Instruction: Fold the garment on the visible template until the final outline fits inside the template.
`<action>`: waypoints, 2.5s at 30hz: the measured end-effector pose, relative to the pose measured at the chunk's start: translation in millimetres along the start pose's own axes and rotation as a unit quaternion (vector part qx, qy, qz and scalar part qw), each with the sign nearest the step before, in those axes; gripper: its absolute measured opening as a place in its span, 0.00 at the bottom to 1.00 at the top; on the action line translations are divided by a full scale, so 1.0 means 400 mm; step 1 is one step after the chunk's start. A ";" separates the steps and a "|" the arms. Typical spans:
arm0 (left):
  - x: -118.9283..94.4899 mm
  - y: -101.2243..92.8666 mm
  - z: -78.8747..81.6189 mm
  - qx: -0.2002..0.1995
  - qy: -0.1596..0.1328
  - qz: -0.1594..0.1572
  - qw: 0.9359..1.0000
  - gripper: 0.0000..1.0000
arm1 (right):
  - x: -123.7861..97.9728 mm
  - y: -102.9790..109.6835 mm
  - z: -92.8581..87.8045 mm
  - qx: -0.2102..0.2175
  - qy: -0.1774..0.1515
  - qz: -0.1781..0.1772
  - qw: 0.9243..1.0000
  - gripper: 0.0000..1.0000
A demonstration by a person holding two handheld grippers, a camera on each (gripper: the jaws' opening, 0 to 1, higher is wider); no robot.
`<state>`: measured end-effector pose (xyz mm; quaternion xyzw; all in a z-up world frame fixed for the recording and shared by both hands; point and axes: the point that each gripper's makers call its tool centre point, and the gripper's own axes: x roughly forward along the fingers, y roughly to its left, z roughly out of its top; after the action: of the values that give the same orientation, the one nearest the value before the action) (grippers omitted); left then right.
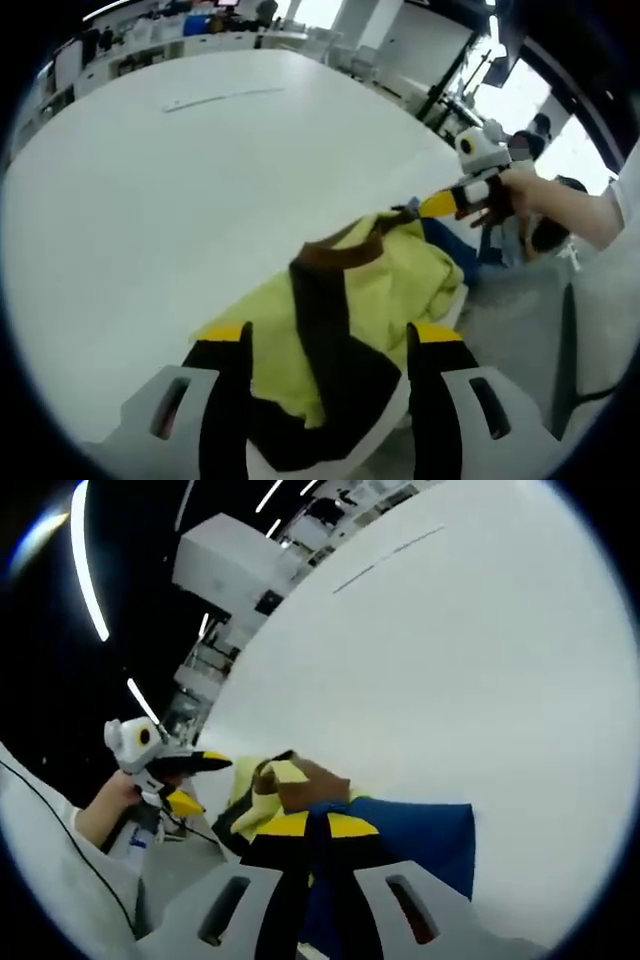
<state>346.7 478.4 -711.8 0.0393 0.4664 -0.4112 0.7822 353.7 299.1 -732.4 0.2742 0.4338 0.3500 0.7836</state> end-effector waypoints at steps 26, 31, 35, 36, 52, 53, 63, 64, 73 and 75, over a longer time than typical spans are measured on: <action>0.101 0.022 0.070 0.045 -0.028 -0.067 0.996 0.45 | -0.030 0.072 0.016 -0.101 -0.026 0.053 0.993 0.03; 0.123 0.021 0.064 0.056 -0.009 -0.085 0.995 0.33 | -0.038 0.078 0.018 -0.104 -0.028 0.059 0.992 0.02; 0.130 0.025 0.055 0.061 0.005 -0.084 0.995 0.32 | -0.043 0.086 0.018 -0.107 -0.029 0.066 0.992 0.02; 0.132 0.027 0.053 0.062 0.007 -0.083 0.995 0.32 | -0.044 0.088 0.017 -0.110 -0.029 0.068 0.991 0.02; 0.159 0.043 0.043 0.087 0.039 -0.064 0.993 0.17 | -0.050 0.101 0.011 -0.113 -0.029 0.074 0.990 0.02; 0.159 0.045 0.044 0.089 0.040 -0.061 0.993 0.14 | -0.051 0.102 0.011 -0.113 -0.029 0.074 0.990 0.02; 0.152 0.056 0.043 0.089 0.040 -0.044 0.994 0.00 | -0.060 0.097 0.009 -0.113 -0.030 0.071 0.991 0.02; 0.149 0.055 0.044 0.088 0.037 -0.043 0.995 0.00 | -0.061 0.098 0.008 -0.112 -0.030 0.071 0.991 0.02; 0.093 0.040 0.049 0.090 0.019 -0.031 0.995 0.00 | -0.067 0.095 -0.005 -0.123 -0.023 0.062 0.990 0.02; 0.075 0.035 0.048 0.090 0.012 -0.027 0.995 0.00 | -0.067 0.093 -0.014 -0.128 -0.019 0.057 0.990 0.02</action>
<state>376.4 460.9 -728.3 0.1016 0.4375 -0.4723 0.7585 327.3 301.0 -694.6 0.2023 0.3543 0.4418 0.7990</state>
